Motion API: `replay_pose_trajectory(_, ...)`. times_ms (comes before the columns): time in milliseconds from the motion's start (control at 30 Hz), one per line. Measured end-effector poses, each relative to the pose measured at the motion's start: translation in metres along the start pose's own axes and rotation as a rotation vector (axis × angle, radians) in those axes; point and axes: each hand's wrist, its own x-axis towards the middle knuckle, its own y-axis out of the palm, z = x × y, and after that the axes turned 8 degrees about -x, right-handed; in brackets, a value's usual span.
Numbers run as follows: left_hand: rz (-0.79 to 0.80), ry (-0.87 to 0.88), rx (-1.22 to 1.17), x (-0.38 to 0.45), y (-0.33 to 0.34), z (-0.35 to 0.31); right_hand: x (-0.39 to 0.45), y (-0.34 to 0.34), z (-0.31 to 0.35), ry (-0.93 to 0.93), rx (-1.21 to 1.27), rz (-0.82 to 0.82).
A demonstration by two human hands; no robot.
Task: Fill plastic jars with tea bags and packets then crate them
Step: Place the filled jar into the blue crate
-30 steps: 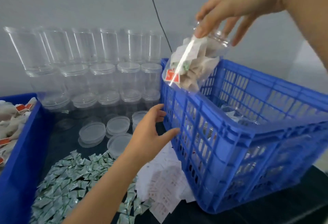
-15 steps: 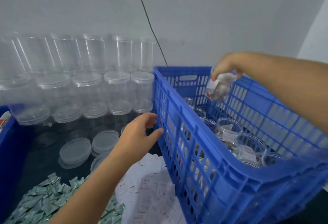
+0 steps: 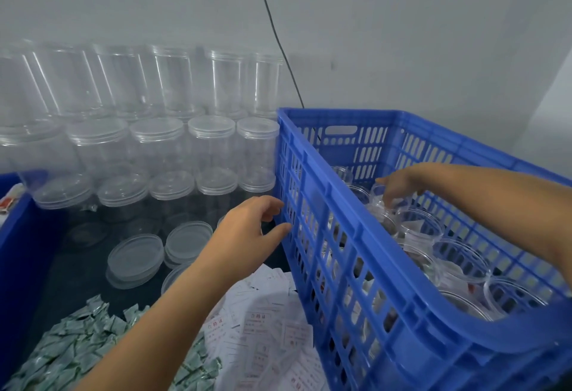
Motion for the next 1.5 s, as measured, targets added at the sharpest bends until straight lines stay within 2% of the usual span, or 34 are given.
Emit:
replay_pose_trajectory(200, 0.017, 0.003, 0.040, -0.002, -0.003, 0.001, 0.003, 0.000, -0.002, 0.000, 0.055, 0.112)
replay_pose_trajectory(367, 0.057, 0.002, 0.084, -0.012, -0.016, -0.002, -0.007, -0.009, -0.004, 0.011, -0.145, 0.086)
replay_pose_trajectory(500, 0.088, -0.020, 0.147, -0.022, -0.033, -0.003, -0.031, -0.051, -0.001, -0.008, -0.207, -0.120)
replay_pose_trajectory(633, 0.093, -0.062, 0.211, -0.034, -0.059, -0.001, -0.074, -0.104, 0.030, -0.182, -0.081, -0.442)
replay_pose_trajectory(767, 0.077, -0.115, 0.276, -0.051, -0.093, 0.006, -0.128, -0.149, 0.084, -0.322, 0.005, -0.705)
replay_pose_trajectory(867, 0.059, -0.178, 0.318, -0.069, -0.118, 0.017, -0.156, -0.169, 0.138, -0.435, 0.073, -0.814)
replay_pose_trajectory(1067, 0.019, -0.271, 0.367, -0.105, -0.165, 0.047, -0.160, -0.185, 0.267, -0.616, 0.231, -0.787)
replay_pose_trajectory(1267, -0.163, -0.296, 0.305, -0.129, -0.185, 0.078, -0.147, -0.195, 0.395, -0.775, 0.529, -0.790)
replay_pose_trajectory(1367, -0.220, -0.291, 0.242, -0.131, -0.181, 0.090, -0.145, -0.207, 0.438, -0.784, 0.597, -0.835)
replay_pose_trajectory(1500, -0.221, -0.296, 0.194, -0.133, -0.178, 0.100, -0.138, -0.223, 0.472, -0.731, 0.539, -0.842)
